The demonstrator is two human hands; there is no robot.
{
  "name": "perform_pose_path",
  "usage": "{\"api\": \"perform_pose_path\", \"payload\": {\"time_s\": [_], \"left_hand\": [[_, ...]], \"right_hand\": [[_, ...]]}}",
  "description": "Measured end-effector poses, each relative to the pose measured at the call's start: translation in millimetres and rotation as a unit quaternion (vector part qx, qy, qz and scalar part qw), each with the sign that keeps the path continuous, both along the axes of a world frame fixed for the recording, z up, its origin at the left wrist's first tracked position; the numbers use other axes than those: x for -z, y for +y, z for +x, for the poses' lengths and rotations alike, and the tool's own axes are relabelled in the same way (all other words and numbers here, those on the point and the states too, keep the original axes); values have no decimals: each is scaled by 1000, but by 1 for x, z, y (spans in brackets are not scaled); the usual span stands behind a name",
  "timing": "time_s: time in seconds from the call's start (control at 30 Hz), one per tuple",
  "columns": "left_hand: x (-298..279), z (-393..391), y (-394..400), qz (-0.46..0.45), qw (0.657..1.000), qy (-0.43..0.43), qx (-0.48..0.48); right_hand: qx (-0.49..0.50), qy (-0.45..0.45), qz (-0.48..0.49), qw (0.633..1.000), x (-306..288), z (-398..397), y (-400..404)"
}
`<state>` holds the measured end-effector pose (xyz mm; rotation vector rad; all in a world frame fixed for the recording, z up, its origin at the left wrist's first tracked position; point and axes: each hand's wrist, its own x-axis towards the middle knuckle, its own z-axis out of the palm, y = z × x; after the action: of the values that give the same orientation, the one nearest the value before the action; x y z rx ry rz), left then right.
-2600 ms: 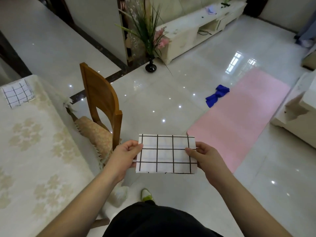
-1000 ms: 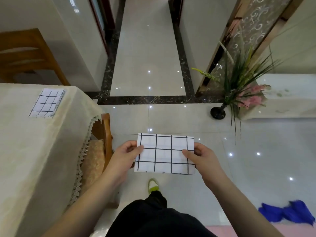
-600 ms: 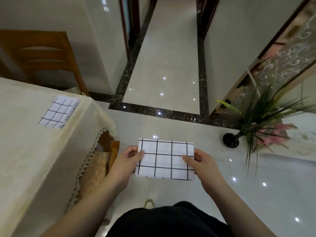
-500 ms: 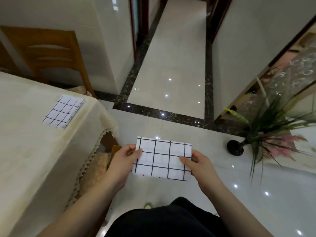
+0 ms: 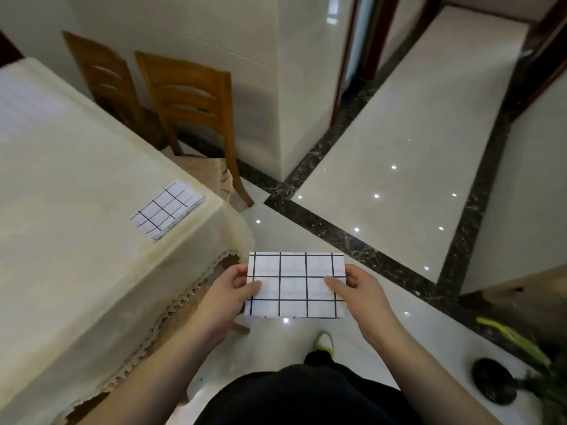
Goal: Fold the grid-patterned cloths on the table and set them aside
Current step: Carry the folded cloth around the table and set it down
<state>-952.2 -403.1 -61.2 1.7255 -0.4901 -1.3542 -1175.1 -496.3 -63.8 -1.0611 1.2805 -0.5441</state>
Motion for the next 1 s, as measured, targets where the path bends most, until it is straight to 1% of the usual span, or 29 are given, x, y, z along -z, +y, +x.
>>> {"api": "perform_pose_path", "payload": {"time_s": [0.13, 0.2, 0.43, 0.53, 0.67, 0.77, 0.93, 1.0], "left_hand": [[-3, -12, -32, -1, 997, 17, -71], [-6, -15, -44, -6, 994, -3, -110], [-8, -7, -66, 1, 977, -12, -215], [-7, 8, -65, -4, 972, 3, -233], [-4, 36, -59, -21, 975, 29, -218], [7, 59, -56, -36, 972, 46, -230], [28, 101, -47, -27, 956, 23, -290], [37, 119, -42, -9, 948, 9, -318]], "right_hand": [[-62, -21, 3, 998, -7, 0, -57], [-83, -24, -2, 996, -8, 3, -79], [-137, -42, -5, 990, -7, 40, -127], [-166, -38, -12, 985, -4, 65, -139], [-215, -18, -10, 976, 0, 104, -153], [-253, -5, -12, 967, 2, 139, -161], [-299, 24, -9, 954, 7, 202, -169], [-323, 37, -5, 946, 9, 226, -168]]}}
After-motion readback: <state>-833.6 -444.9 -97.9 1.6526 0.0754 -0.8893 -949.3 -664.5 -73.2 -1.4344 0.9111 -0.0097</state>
